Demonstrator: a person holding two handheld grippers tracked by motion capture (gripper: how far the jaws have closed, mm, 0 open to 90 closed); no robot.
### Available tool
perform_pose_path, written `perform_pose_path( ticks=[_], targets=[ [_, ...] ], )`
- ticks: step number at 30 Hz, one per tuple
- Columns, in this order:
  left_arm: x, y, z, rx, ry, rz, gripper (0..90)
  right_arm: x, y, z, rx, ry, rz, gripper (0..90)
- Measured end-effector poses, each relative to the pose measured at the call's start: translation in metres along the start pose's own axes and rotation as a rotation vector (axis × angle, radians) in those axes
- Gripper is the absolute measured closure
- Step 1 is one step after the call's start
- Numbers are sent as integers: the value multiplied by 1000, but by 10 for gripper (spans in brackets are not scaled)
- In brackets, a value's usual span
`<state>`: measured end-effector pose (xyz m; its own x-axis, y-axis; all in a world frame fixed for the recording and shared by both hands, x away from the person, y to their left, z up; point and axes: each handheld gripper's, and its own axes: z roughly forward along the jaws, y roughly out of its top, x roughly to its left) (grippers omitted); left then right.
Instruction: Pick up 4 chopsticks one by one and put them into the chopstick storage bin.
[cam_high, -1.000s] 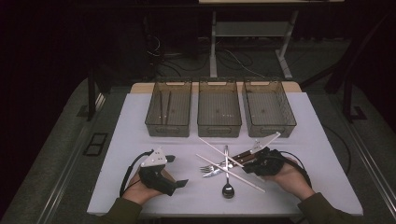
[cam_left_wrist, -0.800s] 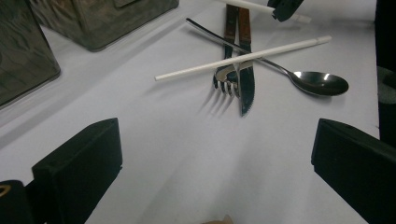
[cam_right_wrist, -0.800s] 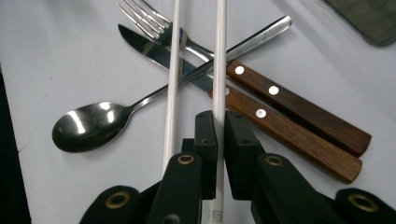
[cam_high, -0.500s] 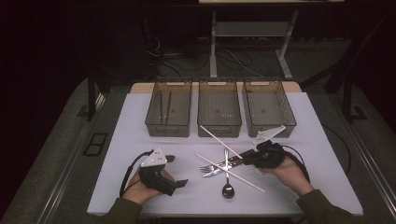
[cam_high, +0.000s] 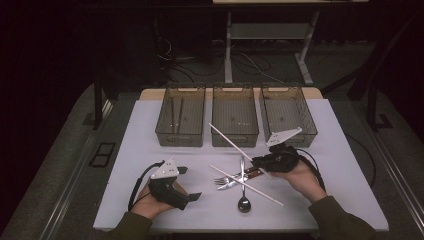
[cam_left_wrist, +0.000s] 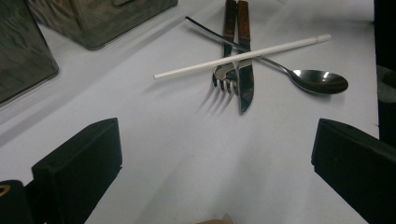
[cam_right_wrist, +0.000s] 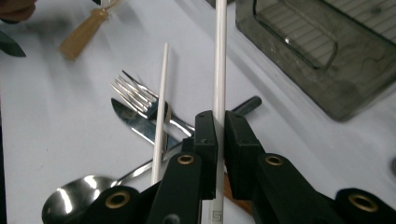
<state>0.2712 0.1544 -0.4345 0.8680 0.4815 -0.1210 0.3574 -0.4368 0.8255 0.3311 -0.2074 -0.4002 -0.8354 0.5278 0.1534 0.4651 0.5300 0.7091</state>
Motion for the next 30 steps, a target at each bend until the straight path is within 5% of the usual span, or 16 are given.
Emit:
perform_pose_path(
  ticks=[14, 30],
  targets=[
    [0, 0, 0, -6, -4, -7, 6, -5, 29, 9, -85, 2, 21, 841],
    [0, 0, 0, -12, -3, -7, 8, -9, 82, 21, -162, -36, 32, 841]
  ],
)
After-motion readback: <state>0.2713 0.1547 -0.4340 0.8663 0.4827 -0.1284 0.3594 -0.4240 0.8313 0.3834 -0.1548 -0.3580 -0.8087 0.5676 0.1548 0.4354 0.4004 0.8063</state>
